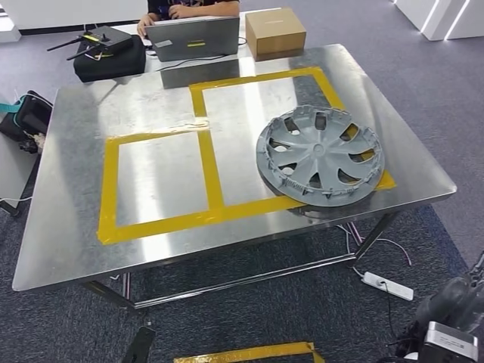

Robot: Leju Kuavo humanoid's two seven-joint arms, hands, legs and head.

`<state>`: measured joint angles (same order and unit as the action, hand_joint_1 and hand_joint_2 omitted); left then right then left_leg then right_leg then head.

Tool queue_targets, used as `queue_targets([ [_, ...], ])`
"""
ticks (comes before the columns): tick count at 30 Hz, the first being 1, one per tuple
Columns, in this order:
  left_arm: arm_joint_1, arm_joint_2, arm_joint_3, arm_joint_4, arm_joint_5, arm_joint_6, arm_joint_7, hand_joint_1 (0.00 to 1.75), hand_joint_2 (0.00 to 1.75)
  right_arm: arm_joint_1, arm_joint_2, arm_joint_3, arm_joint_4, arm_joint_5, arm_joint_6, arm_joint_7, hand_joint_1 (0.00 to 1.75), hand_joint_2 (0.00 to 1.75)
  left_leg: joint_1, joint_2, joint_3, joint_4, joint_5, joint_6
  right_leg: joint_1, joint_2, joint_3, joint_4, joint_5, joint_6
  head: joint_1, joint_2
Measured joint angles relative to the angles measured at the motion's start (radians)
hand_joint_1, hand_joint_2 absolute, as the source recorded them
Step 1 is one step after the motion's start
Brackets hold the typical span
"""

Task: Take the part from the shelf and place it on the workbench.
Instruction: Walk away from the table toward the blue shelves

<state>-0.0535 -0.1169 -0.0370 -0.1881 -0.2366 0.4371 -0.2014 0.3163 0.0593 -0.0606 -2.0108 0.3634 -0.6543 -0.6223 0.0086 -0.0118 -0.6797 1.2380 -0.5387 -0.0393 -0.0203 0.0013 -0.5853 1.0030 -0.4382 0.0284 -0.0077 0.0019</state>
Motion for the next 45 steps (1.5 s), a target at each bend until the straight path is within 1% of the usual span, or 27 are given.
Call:
queue_targets([
  [3,-0.007,-0.002,0.0,0.0,-0.004,-0.002,0.0,0.0,0.0,-0.001,-0.002,0.0,-0.001,0.002,-0.002,0.0,0.0,0.0,0.008,-0.002,0.149,-0.198,0.045,-0.004,-0.003,0.0,-0.02,0.004,0.018,0.018,0.0,0.0],
  [4,-0.01,-0.003,0.0,0.0,-0.005,-0.002,0.0,0.0,0.0,-0.002,-0.003,0.001,-0.001,0.003,-0.002,0.0,0.0,0.0,0.008,-0.004,0.175,-0.24,0.047,0.0,-0.002,0.0,-0.023,0.005,0.024,0.025,0.0,0.0],
  [5,-0.012,-0.003,0.0,0.0,-0.006,-0.002,0.0,0.0,0.0,-0.002,-0.004,0.001,-0.001,0.003,-0.003,0.0,0.0,0.0,0.006,-0.007,0.182,-0.255,0.046,0.007,-0.002,0.0,-0.026,0.004,0.031,0.033,0.0,0.0],
  [7,-0.012,-0.003,0.0,0.0,-0.006,-0.003,0.0,0.0,0.0,-0.002,-0.007,0.002,-0.001,0.004,-0.004,0.001,0.0,0.0,0.003,-0.006,0.169,-0.257,0.056,0.028,-0.005,0.002,-0.029,0.0,0.041,0.047,0.0,0.0],
  [8,-0.012,-0.002,0.0,0.0,-0.006,-0.003,0.0,0.0,0.0,-0.002,-0.008,0.002,-0.001,0.004,-0.004,0.002,0.0,0.0,0.001,-0.004,0.162,-0.258,0.063,0.04,-0.008,0.002,-0.037,0.009,0.027,0.052,0.001,0.0],
  [10,-0.013,-0.003,0.0,0.0,-0.006,-0.003,0.0,0.0,0.0,-0.003,-0.01,0.002,-0.001,0.004,-0.004,0.004,0.0,0.0,-0.001,-0.001,0.144,-0.26,0.08,0.059,-0.008,0.001,-0.067,0.084,-0.048,0.056,0.005,0.0],
  [12,-0.012,-0.004,0.0,0.0,-0.007,-0.004,0.0,0.0,0.0,-0.004,-0.012,0.003,0.0,0.004,-0.004,0.007,0.0,0.0,-0.006,-0.001,0.121,-0.259,0.098,0.067,-0.004,0.001,-0.105,0.218,-0.136,0.056,0.007,0.0],
  [13,-0.012,-0.004,0.0,0.0,-0.007,-0.004,0.0,0.0,0.0,-0.004,-0.013,0.003,0.0,0.004,-0.004,0.009,0.0,0.0,-0.01,0.0,0.108,-0.258,0.108,0.069,-0.001,0.001,-0.112,0.269,-0.156,0.054,0.007,0.0],
  [14,-0.012,-0.004,0.0,0.0,-0.007,-0.004,0.0,0.0,0.0,-0.004,-0.014,0.003,0.0,0.004,-0.004,0.009,0.0,0.0,-0.013,0.0,0.096,-0.257,0.118,0.07,0.002,0.001,-0.103,0.289,-0.154,0.051,0.007,0.0],
  [15,-0.012,-0.004,0.0,0.0,-0.007,-0.004,0.0,0.0,0.0,-0.005,-0.015,0.003,0.001,0.004,-0.004,0.01,0.0,0.0,-0.017,0.0,0.084,-0.257,0.127,0.07,0.005,0.001,-0.076,0.272,-0.133,0.047,0.007,0.0],
  [18,-0.012,-0.005,0.0,0.0,-0.007,-0.005,0.0,0.0,0.0,-0.007,-0.015,0.005,0.001,0.004,-0.004,0.01,0.0,0.0,-0.022,-0.001,0.063,-0.257,0.146,0.069,0.014,0.002,0.031,0.14,-0.068,0.032,0.007,0.0],
  [22,-0.012,-0.005,0.0,0.0,-0.007,-0.005,0.0,0.0,0.0,-0.008,-0.015,0.006,0.001,0.004,-0.004,0.01,0.0,0.0,-0.022,-0.001,0.061,-0.257,0.149,0.068,0.016,0.002,0.058,0.102,-0.063,0.028,0.007,0.0],
  [24,-0.012,-0.005,0.0,0.0,-0.007,-0.006,0.0,0.0,0.0,-0.011,-0.016,0.007,0.001,0.004,-0.004,0.011,0.0,0.0,-0.024,-0.001,0.058,-0.256,0.153,0.066,0.019,0.002,0.091,0.051,-0.077,0.023,0.006,0.0],
  [25,-0.012,-0.004,0.0,0.0,-0.007,-0.006,0.0,0.0,0.0,-0.014,-0.016,0.008,0.001,0.004,-0.005,0.012,0.0,0.0,-0.025,-0.001,0.055,-0.255,0.159,0.063,0.02,0.002,0.111,0.019,-0.085,0.021,0.005,0.0],
  [26,-0.013,-0.002,0.0,0.0,-0.009,-0.008,0.001,0.0,0.0,-0.018,-0.016,0.012,0.001,0.004,-0.006,0.013,0.0,0.0,-0.025,-0.001,0.049,-0.251,0.157,0.054,0.02,0.0,0.118,-0.01,-0.085,0.012,0.006,0.0],
  [27,-0.014,0.0,0.0,0.0,-0.011,-0.009,0.003,0.0,0.0,-0.022,-0.016,0.017,0.002,0.003,-0.007,0.015,0.0,0.0,-0.024,0.0,0.039,-0.231,0.136,0.044,0.019,-0.001,0.114,-0.023,-0.077,0.003,0.005,0.0],
  [29,-0.017,0.005,0.0,0.0,-0.014,-0.014,0.005,0.0,0.0,-0.027,-0.016,0.028,0.004,0.0,-0.006,0.022,0.0,0.0,-0.017,0.0,0.004,-0.135,0.05,0.021,0.016,-0.004,0.087,-0.032,-0.046,-0.014,0.004,0.0],
  [30,-0.019,0.006,0.0,0.0,-0.014,-0.014,0.005,0.0,0.0,-0.028,-0.016,0.031,0.005,-0.003,-0.004,0.026,0.0,0.0,-0.013,0.001,-0.014,-0.066,0.002,0.015,0.015,-0.004,0.075,-0.031,-0.034,-0.016,0.002,0.0],
  [31,-0.02,0.006,0.0,0.0,-0.014,-0.015,0.005,0.0,0.0,-0.029,-0.016,0.033,0.007,-0.007,-0.001,0.029,0.0,0.0,-0.01,0.001,-0.025,-0.008,-0.023,0.01,0.014,-0.005,0.062,-0.03,-0.023,-0.015,0.002,0.0],
  [32,-0.021,0.007,0.0,0.0,-0.014,-0.015,0.005,0.0,0.0,-0.03,-0.016,0.035,0.009,-0.01,0.001,0.032,0.0,0.0,-0.007,0.001,-0.024,0.024,-0.026,0.007,0.013,-0.005,0.048,-0.028,-0.013,-0.012,0.002,0.0],
  [33,-0.022,0.007,0.0,0.0,-0.015,-0.015,0.005,0.0,0.0,-0.031,-0.016,0.038,0.011,-0.013,0.002,0.033,0.0,0.0,-0.004,0.001,-0.006,0.021,-0.008,0.004,0.011,-0.006,0.034,-0.025,-0.004,-0.009,0.002,0.0],
  [35,-0.024,0.007,0.0,0.0,-0.015,-0.015,0.005,0.0,0.0,-0.034,-0.016,0.043,0.015,-0.018,0.002,0.034,0.0,0.0,0.002,0.002,0.079,-0.082,0.042,-0.001,0.006,-0.006,0.011,-0.018,0.009,0.001,0.002,0.0],
  [37,-0.028,0.007,0.0,0.0,-0.017,-0.015,0.005,0.0,0.0,-0.036,-0.016,0.048,0.016,-0.019,0.002,0.034,0.0,0.0,0.005,0.0,0.165,-0.212,0.056,-0.001,0.006,-0.006,-0.007,-0.008,0.02,0.014,0.002,0.0],
  [39,-0.03,0.007,0.0,0.0,-0.018,-0.015,0.006,0.0,0.0,-0.037,-0.016,0.05,0.017,-0.019,0.002,0.034,0.0,0.0,0.002,-0.002,0.187,-0.264,0.049,0.011,0.007,-0.007,-0.02,-0.004,0.034,0.027,0.002,0.0],
  [41,-0.027,0.009,0.0,0.0,-0.019,-0.015,0.007,0.0,0.0,-0.036,-0.016,0.051,0.018,-0.02,0.001,0.035,0.0,0.0,0.001,0.0,0.172,-0.266,0.057,0.03,0.004,-0.006,-0.033,-0.002,0.039,0.039,0.002,0.0],
  [43,-0.024,0.01,0.0,0.0,-0.022,-0.016,0.009,0.0,0.0,-0.035,-0.017,0.052,0.019,-0.02,0.001,0.035,0.0,0.0,0.0,0.003,0.156,-0.268,0.072,0.051,0.001,-0.005,-0.058,0.048,-0.013,0.046,0.005,0.0],
  [45,-0.023,0.01,0.0,0.0,-0.025,-0.016,0.009,0.0,0.0,-0.034,-0.018,0.052,0.02,-0.02,0.0,0.035,0.0,0.0,-0.003,0.004,0.138,-0.267,0.088,0.062,0.001,-0.004,-0.097,0.174,-0.105,0.049,0.01,0.0],
])
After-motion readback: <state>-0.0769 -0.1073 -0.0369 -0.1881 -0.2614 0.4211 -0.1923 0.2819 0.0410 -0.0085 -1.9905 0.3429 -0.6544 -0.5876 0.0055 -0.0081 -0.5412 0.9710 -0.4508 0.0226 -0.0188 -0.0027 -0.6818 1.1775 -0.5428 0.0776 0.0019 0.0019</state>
